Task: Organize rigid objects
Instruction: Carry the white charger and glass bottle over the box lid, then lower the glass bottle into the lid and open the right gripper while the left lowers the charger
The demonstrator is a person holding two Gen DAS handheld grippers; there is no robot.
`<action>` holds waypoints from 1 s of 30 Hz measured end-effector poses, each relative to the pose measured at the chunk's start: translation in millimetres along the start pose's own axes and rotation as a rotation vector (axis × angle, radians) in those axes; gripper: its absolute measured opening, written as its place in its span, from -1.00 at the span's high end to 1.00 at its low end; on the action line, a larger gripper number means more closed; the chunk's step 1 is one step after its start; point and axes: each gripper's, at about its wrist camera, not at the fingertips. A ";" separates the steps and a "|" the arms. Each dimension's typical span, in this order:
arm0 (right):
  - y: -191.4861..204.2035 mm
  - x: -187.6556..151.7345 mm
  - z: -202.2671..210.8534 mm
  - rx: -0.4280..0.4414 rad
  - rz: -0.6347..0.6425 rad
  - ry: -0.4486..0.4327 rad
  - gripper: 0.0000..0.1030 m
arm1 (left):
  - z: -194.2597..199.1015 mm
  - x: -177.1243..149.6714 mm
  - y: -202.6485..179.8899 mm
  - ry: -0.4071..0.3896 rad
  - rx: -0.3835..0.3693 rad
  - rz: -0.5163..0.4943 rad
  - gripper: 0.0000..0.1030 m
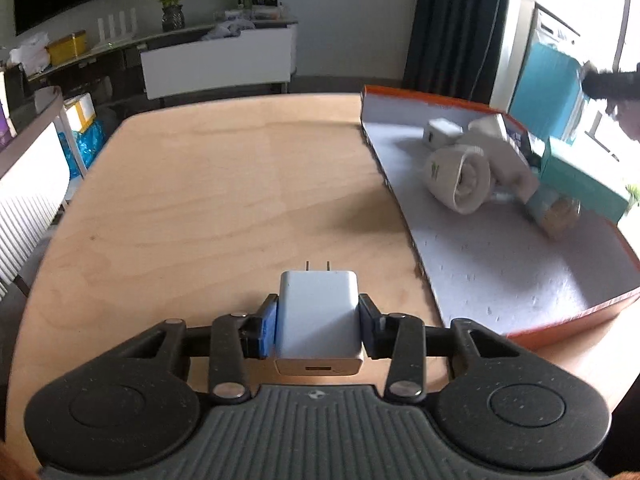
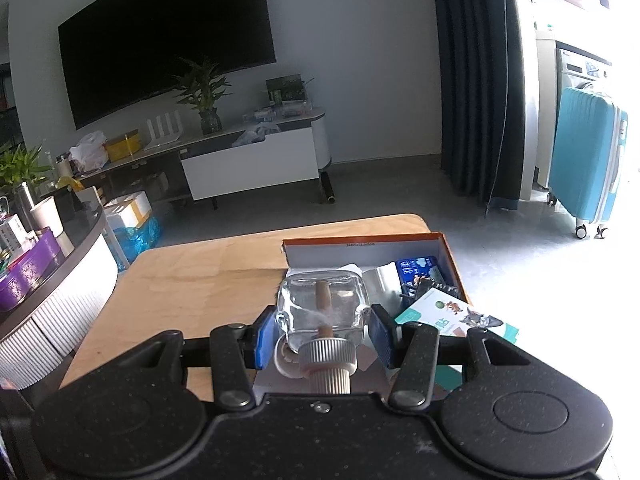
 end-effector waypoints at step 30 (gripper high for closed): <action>-22.0 26.7 24.1 -0.043 -0.031 -0.095 -0.15 | 36.9 105.1 -64.5 -0.195 -0.119 -0.054 0.21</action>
Point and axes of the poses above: each gripper's, at about its wrist camera, not at the fingertips, and z roughly against the way its jaws point, y to its left, x to its top, and after that the axes turned 11 degrees about -z, right-handed
